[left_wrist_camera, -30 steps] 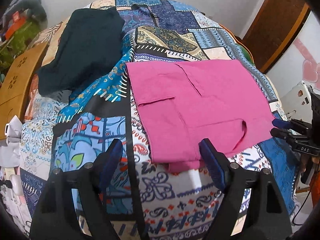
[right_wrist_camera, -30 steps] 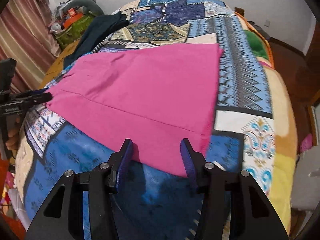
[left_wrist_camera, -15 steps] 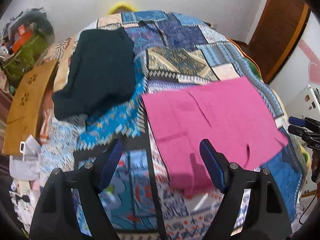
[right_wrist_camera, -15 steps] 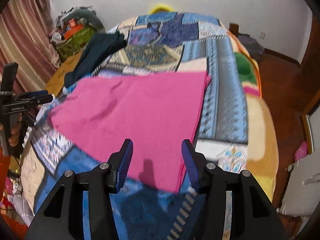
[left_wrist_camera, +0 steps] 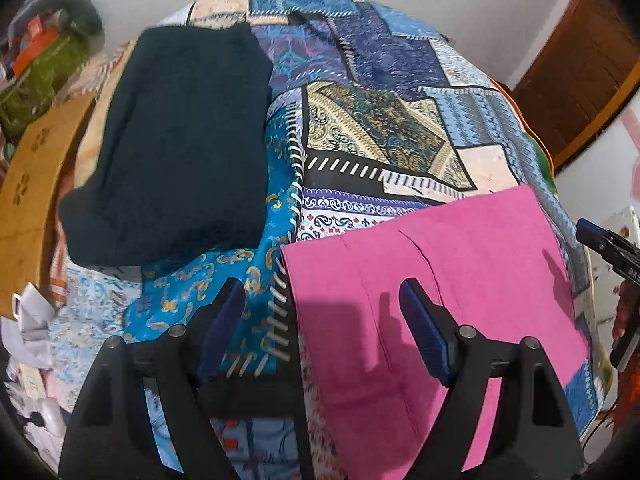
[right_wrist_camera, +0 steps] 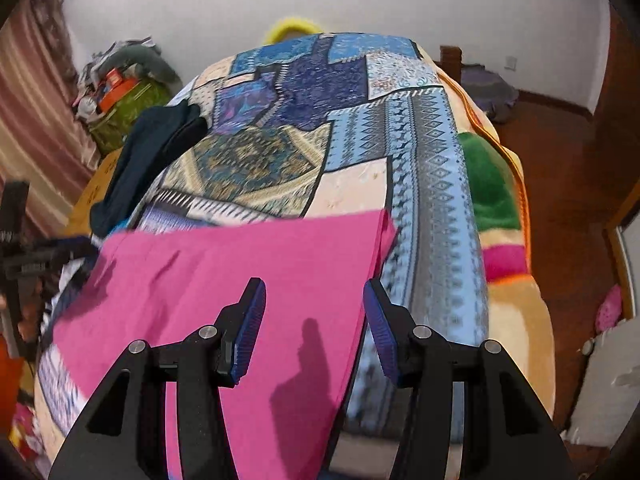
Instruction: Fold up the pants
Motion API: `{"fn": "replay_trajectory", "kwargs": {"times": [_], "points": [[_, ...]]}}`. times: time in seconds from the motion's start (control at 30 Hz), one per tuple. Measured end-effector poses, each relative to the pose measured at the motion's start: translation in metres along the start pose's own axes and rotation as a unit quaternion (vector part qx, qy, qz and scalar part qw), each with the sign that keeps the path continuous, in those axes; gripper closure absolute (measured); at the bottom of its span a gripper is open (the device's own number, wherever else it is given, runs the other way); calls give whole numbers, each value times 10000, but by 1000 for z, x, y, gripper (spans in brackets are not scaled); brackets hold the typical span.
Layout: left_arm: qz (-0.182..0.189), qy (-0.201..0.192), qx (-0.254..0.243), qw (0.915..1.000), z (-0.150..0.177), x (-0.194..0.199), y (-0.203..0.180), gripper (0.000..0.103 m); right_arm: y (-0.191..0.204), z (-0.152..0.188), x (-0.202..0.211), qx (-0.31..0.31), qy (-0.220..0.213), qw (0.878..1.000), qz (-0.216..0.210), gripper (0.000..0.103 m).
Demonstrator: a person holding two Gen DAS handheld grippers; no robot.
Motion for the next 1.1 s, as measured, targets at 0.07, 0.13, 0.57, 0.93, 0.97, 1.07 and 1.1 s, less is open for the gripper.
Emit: {"fn": "replay_trajectory", "kwargs": {"times": [0.07, 0.13, 0.57, 0.93, 0.97, 1.07, 1.1], "points": [[161, 114, 59, 9998, -2, -11, -1, 24, -5, -9, -11, -23, 54, 10000, 39, 56], [186, 196, 42, 9996, -3, -20, -3, 27, -11, -18, -27, 1, 170, 9998, 139, 56], [360, 168, -268, 9989, 0, -32, -11, 74, -32, -20, -85, 28, 571, 9977, 352, 78], [-4, 165, 237, 9996, 6, -34, 21, 98, -30, -13, -93, 516, 566, 9929, 914, 95], [-12, 176, 208, 9996, 6, -33, 21, 98, -29, -13, -94, 535, 572, 9925, 941, 95], [-83, 201, 94, 9997, 8, -25, 18, 96, -27, -16, -90, 598, 586, 9913, 1018, 92], [-106, 159, 66, 9998, 8, -20, 18, 96, -25, -17, -88, 627, 612, 9906, 1046, 91]]}}
Point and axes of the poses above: each gripper's, at about its wrist camera, not at the fingertips, and x roughly against the way its jaws point, y to its left, z to its underside, the point moved 9 cm from there along -x, roughly the way its jaws point, and after that the axes turned 2 degrees about y, right-handed, at the moved point
